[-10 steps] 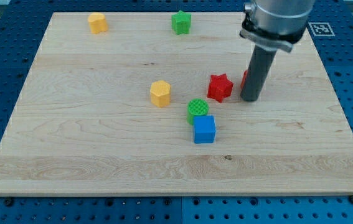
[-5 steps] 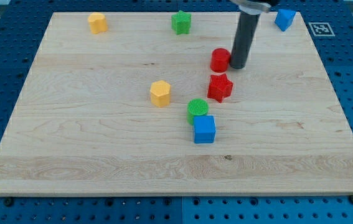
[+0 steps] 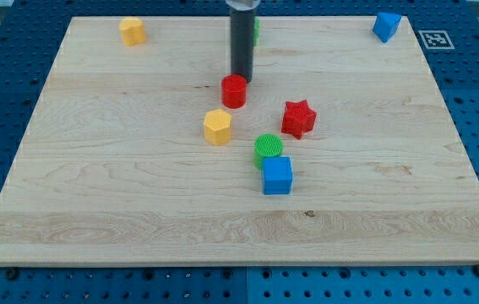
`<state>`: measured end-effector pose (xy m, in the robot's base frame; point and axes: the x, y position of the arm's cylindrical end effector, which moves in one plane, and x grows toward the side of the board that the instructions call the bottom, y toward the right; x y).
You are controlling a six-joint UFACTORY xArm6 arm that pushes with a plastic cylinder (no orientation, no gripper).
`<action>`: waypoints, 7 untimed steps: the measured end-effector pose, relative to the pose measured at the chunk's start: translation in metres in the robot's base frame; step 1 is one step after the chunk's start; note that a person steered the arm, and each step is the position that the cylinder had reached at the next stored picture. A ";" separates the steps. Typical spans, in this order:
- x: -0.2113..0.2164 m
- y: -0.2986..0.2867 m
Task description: Slide the red circle to the center left
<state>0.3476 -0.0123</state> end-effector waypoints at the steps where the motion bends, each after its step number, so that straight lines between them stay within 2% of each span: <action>1: 0.017 -0.019; 7: 0.050 -0.024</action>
<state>0.3973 -0.0360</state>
